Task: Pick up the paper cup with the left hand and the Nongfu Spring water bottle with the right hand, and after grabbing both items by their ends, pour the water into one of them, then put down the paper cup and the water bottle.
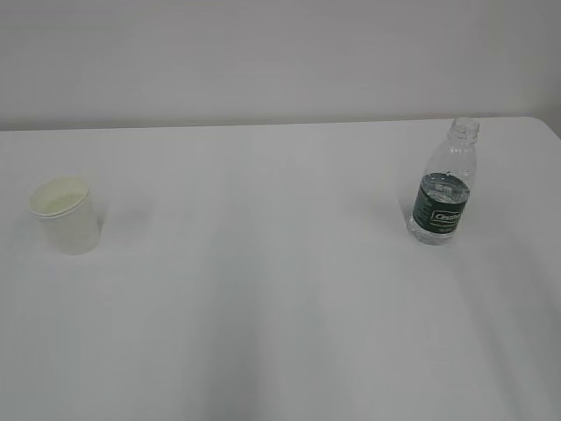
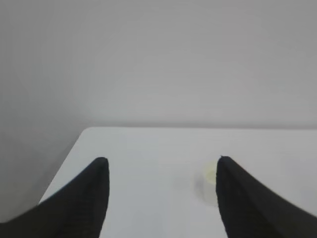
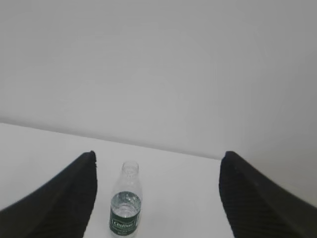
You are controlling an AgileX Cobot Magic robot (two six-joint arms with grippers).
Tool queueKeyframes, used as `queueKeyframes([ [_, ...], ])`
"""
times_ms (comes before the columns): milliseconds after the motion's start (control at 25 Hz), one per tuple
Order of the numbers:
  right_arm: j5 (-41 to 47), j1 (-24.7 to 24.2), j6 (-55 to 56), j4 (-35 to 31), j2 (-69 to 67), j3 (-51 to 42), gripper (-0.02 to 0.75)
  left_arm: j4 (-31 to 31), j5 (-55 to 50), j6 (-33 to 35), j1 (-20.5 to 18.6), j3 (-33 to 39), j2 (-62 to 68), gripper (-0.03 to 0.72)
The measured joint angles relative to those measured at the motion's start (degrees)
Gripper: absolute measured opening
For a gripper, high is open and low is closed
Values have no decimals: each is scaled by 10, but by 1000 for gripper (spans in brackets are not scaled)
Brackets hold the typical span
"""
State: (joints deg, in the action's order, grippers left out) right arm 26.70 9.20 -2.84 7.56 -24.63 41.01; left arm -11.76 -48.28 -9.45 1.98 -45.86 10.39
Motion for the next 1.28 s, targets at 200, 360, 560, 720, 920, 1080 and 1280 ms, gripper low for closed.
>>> queueKeyframes([
  [200, 78, 0, 0, -10, 26, 25, 586, 45, -113, 37, 0, -38, -1, 456],
  [360, 136, 0, 0, -33, 50, 34, 585, 69, -150, 42, 0, -43, -1, 422],
  [560, 250, 0, 0, -67, 76, 34, 586, 77, -203, 44, 0, -43, -1, 413],
  [720, 333, 0, 0, -76, 101, 34, 586, 79, -243, 44, 0, -43, -3, 412],
  [920, 410, 0, 8, -83, 138, 35, 585, 84, -246, 44, 0, -41, -26, 412],
  [1080, 456, 0, 13, -85, 179, 35, 585, 87, -246, 44, 0, -9, -64, 400],
  [1280, 461, 0, 15, -85, 226, 36, 585, 94, -248, 45, 0, 23, -101, 379],
])
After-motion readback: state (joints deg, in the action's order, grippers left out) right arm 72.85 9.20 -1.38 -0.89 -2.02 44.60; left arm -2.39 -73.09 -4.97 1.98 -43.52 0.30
